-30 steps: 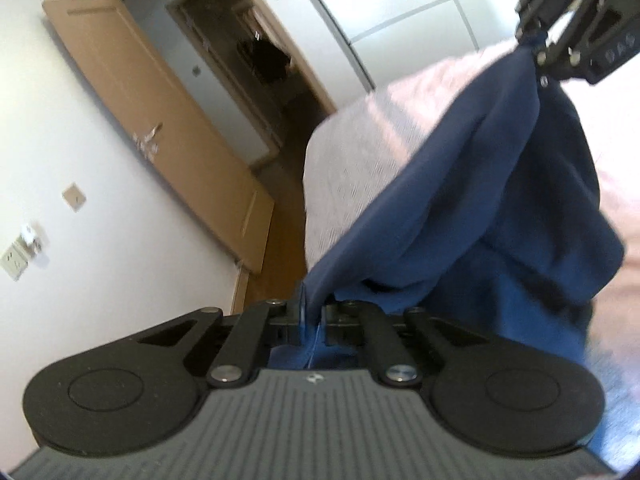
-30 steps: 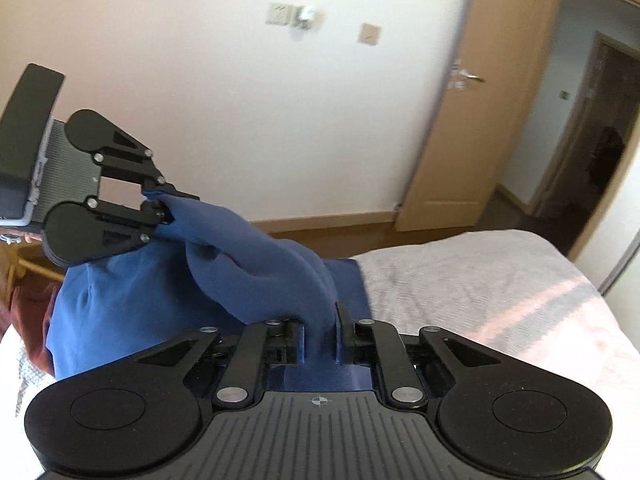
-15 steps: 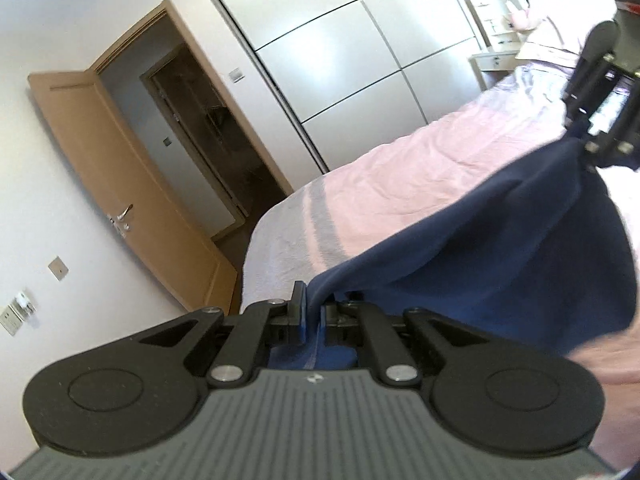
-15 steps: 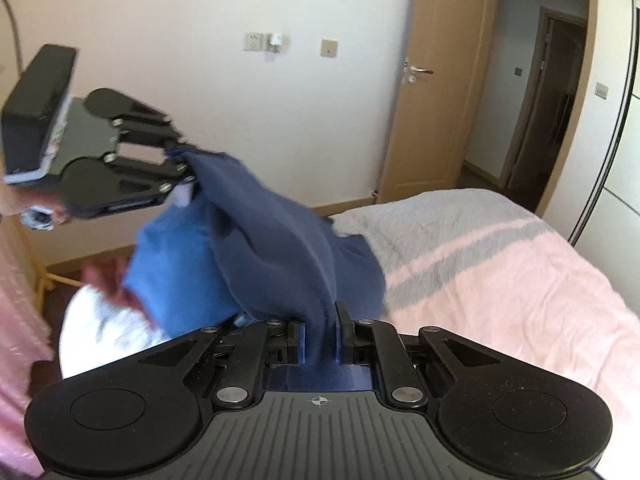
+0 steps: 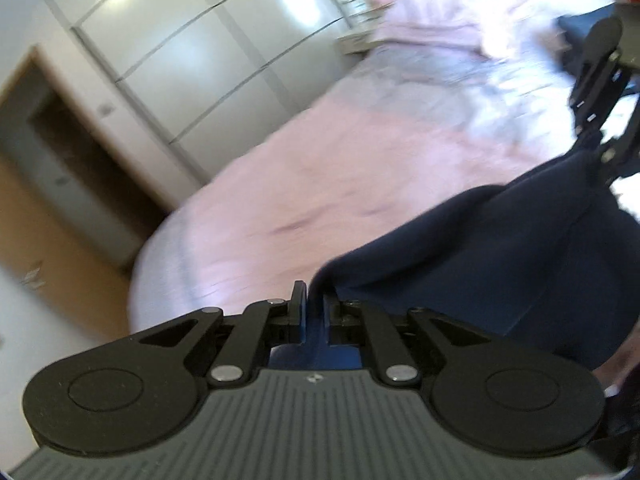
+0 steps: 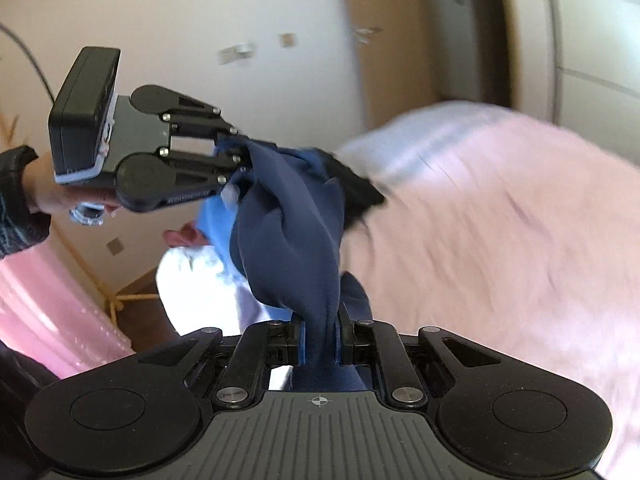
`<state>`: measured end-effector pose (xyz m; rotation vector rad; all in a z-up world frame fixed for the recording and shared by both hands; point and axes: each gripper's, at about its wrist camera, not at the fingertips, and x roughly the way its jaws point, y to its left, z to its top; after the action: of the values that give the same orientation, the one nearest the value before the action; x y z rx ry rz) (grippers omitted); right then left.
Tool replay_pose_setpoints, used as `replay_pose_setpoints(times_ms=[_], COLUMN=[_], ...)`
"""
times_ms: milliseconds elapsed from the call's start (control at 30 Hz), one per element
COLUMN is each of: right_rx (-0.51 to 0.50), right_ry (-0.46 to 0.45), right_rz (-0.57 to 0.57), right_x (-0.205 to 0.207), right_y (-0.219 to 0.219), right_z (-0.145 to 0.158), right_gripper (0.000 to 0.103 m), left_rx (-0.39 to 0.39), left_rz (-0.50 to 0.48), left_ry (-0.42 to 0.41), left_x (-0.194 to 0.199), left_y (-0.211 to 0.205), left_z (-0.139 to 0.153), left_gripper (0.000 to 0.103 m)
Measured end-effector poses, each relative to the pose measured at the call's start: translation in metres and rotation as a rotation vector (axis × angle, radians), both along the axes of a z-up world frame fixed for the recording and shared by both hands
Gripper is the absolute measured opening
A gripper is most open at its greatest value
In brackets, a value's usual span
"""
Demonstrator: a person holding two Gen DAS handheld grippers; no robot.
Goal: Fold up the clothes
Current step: 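Lift the navy top out of the heap with both grippers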
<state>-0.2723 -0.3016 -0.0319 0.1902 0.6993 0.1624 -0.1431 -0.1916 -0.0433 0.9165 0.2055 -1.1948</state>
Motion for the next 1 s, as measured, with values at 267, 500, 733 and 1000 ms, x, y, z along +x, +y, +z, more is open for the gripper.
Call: replay_pose_setpoints(times_ms=[267,500,733,1000], right_rx=[0.085,0.077,0.001,-0.087], right_ry=[0.050,0.117,0.257,0.332], right_rz=[-0.231,-0.552,-0.700,-0.201], right_x=[-0.065,-0.110,-0.126,0.022], right_y=[-0.039,-0.121,-0.174,-0.070], right_z=[0.008,-0.006,-0.036,-0.090], right_gripper=[0.008,0.000,0.000,0.094], left_rx=[-0.063,0.062,0.282,0.496], left_rz=[-0.240,-0.222,0.111,0.212], left_ry=[0.138,0.214,0.187,-0.098], left_x=[-0.035,-0.029,0.060,0.135], left_y=[-0.098,-0.104,-0.036,0.011], left_z=[-0.007,-0.048,-0.123,-0.214], left_gripper=[0.000,0.015,0.041,0.070])
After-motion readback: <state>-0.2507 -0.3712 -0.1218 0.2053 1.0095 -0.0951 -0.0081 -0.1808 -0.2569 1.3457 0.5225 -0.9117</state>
